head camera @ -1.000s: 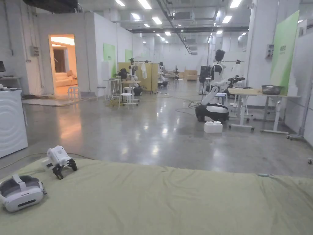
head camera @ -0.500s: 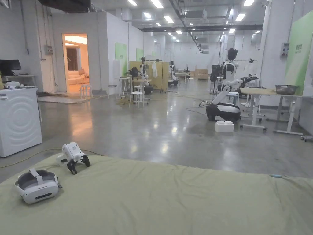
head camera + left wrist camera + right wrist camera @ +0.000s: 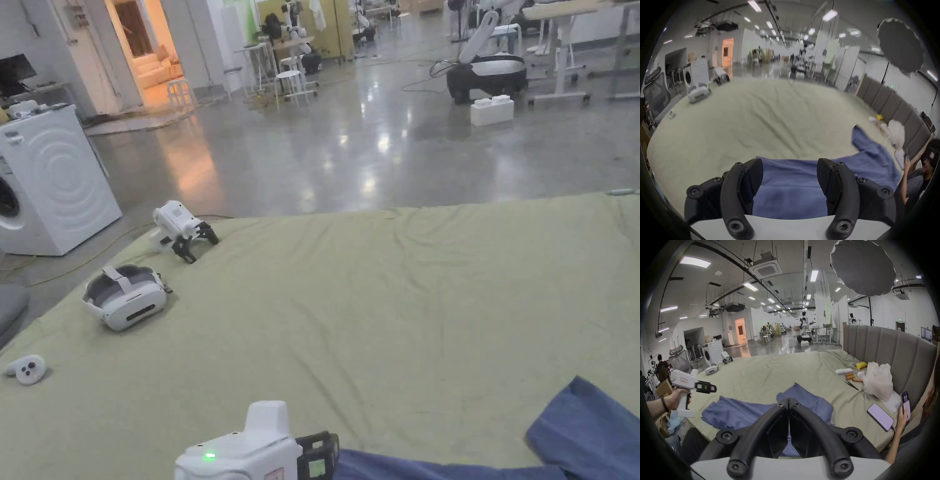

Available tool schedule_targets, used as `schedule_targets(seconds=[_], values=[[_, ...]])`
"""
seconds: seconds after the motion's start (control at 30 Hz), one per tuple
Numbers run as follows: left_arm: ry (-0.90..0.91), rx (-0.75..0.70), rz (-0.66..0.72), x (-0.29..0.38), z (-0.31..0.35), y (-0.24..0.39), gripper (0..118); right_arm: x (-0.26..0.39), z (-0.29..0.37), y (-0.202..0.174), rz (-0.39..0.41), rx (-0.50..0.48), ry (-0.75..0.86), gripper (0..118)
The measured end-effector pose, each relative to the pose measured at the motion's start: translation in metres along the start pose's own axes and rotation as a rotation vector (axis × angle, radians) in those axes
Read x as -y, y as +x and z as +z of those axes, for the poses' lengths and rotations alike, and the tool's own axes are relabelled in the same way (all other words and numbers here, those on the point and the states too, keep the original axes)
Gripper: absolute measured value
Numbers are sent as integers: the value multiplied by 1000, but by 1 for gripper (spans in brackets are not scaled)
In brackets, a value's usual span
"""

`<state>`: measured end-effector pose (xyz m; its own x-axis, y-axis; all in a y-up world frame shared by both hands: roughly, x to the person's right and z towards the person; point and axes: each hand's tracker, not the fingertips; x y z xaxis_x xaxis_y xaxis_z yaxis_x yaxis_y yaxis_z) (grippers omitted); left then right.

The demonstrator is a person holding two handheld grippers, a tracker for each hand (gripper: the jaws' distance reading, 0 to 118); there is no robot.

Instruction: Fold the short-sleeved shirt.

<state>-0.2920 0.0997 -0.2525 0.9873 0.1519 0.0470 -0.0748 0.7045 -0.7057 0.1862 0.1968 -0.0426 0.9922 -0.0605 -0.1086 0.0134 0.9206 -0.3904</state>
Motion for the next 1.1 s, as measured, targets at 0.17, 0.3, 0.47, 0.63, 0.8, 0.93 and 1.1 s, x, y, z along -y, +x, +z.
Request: schedule_targets(seconds=[0.17, 0.3, 0.47, 0.63, 0.8, 0.93, 1.1], values=[[-132, -130, 70, 14, -72, -22, 63, 11, -4, 13, -7, 49, -64, 0], [-103, -120, 64, 18, -72, -17, 45, 19, -9, 21, -8, 73, -108, 0], [-149, -145, -25, 21, -86, 0, 2, 8, -53, 37, -9, 58, -148, 0], [-177, -146, -35, 14, -87, -2, 1, -24, -182, 94, -71, 26, -363, 78], [-223, -105, -7, 11, -88, -4, 1, -4, -319, 145, -117, 43, -664, 77], [-199, -165, -71, 6, -82, 0, 1, 17, -355, 147, -14, 109, -799, 56], [-205, -114, -35, 0, -68, -4, 0, -9, -308, 110, 153, 99, -674, 0]])
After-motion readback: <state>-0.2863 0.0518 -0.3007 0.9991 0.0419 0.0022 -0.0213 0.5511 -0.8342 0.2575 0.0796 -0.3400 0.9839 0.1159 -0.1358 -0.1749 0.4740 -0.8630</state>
